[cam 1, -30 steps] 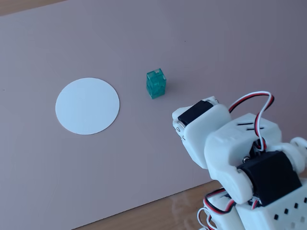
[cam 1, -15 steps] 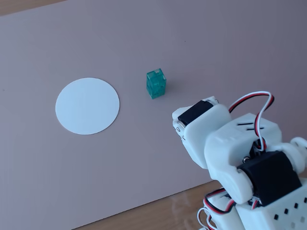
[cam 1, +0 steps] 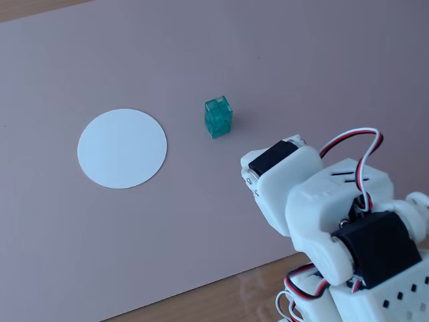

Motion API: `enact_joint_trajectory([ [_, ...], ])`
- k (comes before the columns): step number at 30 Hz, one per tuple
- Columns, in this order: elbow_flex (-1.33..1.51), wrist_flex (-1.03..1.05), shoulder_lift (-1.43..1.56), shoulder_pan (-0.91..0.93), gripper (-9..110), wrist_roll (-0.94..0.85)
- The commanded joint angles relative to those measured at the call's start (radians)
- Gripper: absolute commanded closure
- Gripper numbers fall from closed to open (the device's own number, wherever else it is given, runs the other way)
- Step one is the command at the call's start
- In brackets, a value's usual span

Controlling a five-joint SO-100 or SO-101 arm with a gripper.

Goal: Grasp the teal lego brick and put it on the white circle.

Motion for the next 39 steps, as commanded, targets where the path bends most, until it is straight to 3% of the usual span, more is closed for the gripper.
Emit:
enact_joint_trajectory([
  [1,-0.003,-0.011,0.006,0.003,102,-0.003],
  [39,-0.003,-0.011,0.006,0.003,99,-0.011],
])
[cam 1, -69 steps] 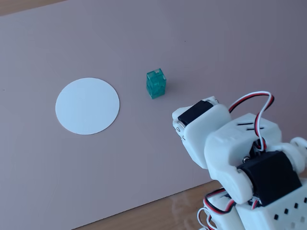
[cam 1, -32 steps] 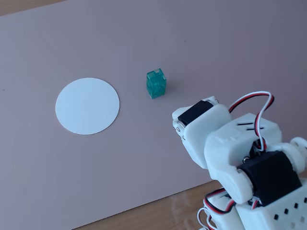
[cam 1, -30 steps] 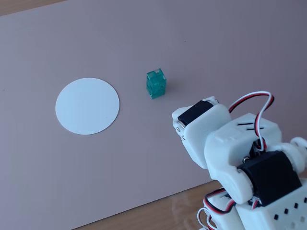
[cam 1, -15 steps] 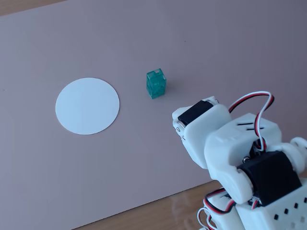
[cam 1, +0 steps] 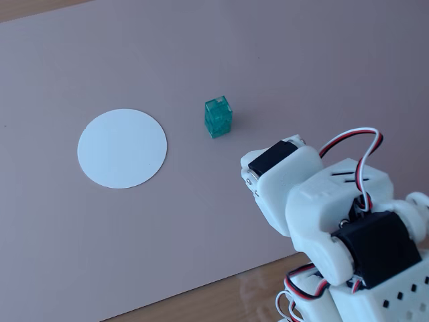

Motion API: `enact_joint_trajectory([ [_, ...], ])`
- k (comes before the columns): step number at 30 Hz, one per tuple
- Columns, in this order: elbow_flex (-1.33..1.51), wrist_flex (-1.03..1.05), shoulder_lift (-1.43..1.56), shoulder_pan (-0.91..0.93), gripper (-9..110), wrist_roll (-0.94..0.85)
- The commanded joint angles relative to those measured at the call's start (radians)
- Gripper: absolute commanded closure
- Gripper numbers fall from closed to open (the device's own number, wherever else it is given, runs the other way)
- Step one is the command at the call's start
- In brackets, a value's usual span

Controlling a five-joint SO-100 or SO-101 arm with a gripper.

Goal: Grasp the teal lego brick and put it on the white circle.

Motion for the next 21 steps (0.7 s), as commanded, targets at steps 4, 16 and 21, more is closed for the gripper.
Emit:
enact_joint_trajectory([
  [4,-0.003,-0.011,0.006,0.002,102,-0.003],
  [16,-0.043,-0.038,0.008,-0.043,102,-0.06],
  [21,-0.232,-0.098,-0.213,-0.018,102,-0.054],
])
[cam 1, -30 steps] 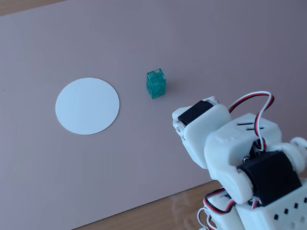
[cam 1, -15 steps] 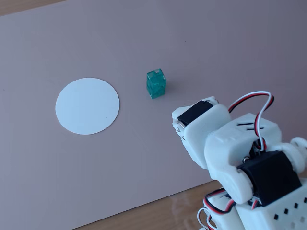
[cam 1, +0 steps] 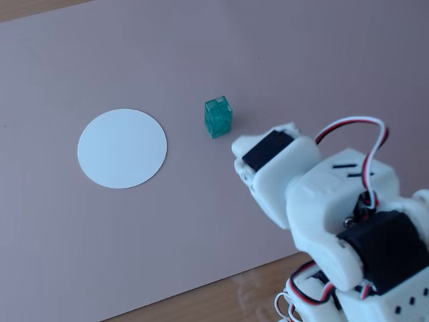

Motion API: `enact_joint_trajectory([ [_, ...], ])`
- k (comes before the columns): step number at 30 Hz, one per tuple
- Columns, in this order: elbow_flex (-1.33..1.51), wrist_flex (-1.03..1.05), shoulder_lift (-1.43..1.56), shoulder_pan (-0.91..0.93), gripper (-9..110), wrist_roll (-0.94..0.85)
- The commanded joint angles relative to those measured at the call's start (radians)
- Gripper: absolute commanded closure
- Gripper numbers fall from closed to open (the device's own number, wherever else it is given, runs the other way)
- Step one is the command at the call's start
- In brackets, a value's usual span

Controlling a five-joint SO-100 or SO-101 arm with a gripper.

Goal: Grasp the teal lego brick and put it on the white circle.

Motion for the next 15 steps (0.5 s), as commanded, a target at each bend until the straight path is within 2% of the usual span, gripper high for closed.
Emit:
enact_joint_trajectory([
  [1,-0.187,-0.061,-0.256,0.032,102,0.011],
  [10,-0.701,-0.063,-0.966,0.061,102,0.124],
  [15,-0.954,0.006,-1.322,0.08,102,0.117],
])
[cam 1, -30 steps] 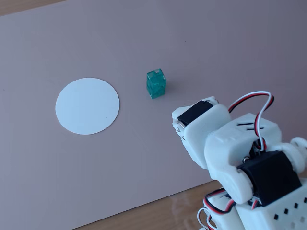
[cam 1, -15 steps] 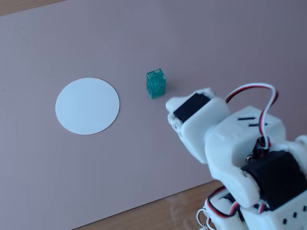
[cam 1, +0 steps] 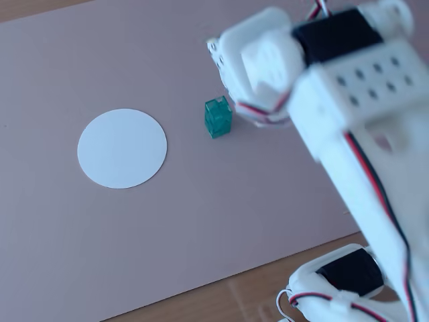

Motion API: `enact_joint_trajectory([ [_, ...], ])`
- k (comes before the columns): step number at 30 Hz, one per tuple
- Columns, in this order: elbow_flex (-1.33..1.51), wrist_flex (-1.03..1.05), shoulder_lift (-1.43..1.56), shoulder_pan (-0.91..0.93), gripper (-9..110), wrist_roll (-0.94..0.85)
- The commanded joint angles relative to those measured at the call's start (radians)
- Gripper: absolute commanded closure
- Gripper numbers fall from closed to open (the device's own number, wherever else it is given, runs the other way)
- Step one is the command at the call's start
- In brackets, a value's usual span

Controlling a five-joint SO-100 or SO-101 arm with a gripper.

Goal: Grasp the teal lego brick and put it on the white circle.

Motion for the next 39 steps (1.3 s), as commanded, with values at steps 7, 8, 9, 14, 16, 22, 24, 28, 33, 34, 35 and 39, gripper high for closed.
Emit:
enact_joint_trajectory([
  [7,-0.305,0.109,-0.373,0.02,102,-0.015],
  [8,-0.305,0.112,-0.373,0.012,98,-0.025],
  [9,-0.305,0.117,-0.374,0.003,85,-0.04],
  [14,-0.307,0.13,-0.402,-0.032,65,-0.098],
  [16,-0.316,0.13,-0.436,-0.032,65,-0.098],
  [22,-0.345,0.127,-0.557,-0.006,67,-0.109],
  [24,-0.345,0.123,-0.591,0.0,68,-0.115],
  [28,-0.345,0.123,-0.644,0.008,81,-0.12],
  [33,-0.351,0.121,-0.673,0.017,102,-0.115],
  [34,-0.351,0.121,-0.67,0.018,102,-0.11],
  [35,-0.353,0.121,-0.666,0.02,102,-0.109],
  [39,-0.353,0.124,-0.634,0.017,102,-0.104],
])
